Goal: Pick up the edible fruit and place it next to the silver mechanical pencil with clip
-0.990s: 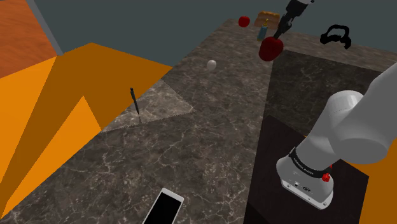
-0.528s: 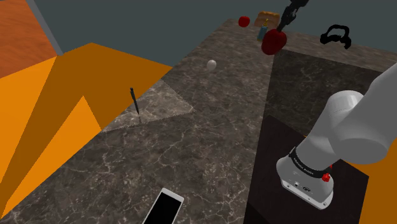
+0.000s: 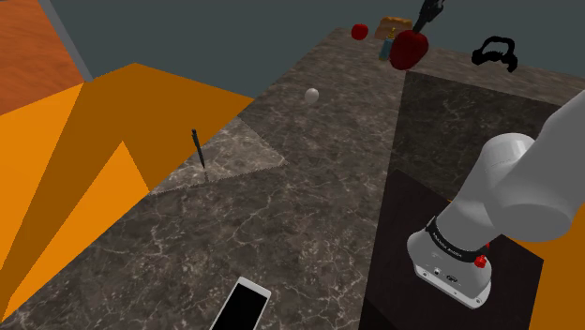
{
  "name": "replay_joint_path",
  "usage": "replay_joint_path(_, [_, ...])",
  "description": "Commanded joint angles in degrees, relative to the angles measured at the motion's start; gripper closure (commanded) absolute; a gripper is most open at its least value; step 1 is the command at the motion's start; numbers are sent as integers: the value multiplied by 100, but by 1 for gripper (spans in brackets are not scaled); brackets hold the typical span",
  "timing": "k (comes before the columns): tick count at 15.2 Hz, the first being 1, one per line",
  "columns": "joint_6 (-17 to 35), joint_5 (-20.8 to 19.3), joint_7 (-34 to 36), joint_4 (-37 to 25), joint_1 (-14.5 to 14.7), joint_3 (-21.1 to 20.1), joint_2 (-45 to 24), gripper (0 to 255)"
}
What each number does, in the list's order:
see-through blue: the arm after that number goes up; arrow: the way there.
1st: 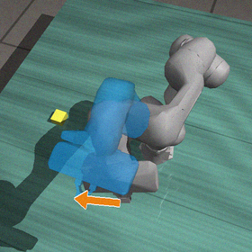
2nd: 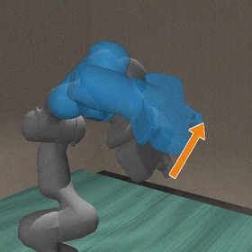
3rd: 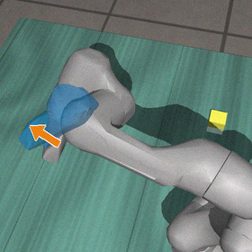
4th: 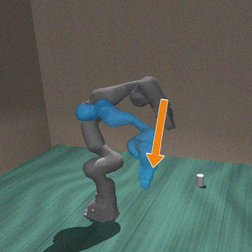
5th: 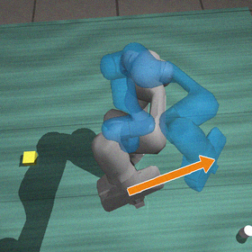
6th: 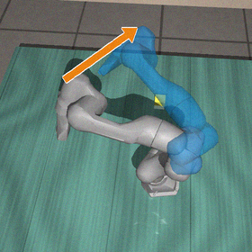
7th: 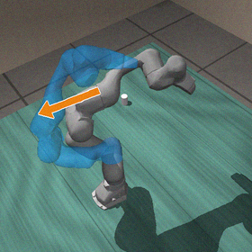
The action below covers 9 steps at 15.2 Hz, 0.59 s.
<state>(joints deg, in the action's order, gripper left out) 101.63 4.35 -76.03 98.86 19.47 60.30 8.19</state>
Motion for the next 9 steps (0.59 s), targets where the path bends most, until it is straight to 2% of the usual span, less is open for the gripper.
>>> replay_joint_path(1, [-162,26,-9,-175,5,21,-32,255])
replay_joint_path(2, [-214,43,-13,-236,8,31,-51,255])
replay_joint_path(5, [-58,-576,760,293,-31,-688,663,255])
replay_joint_path(9, [65,-978,1561,873,-137,-1479,1255,255])
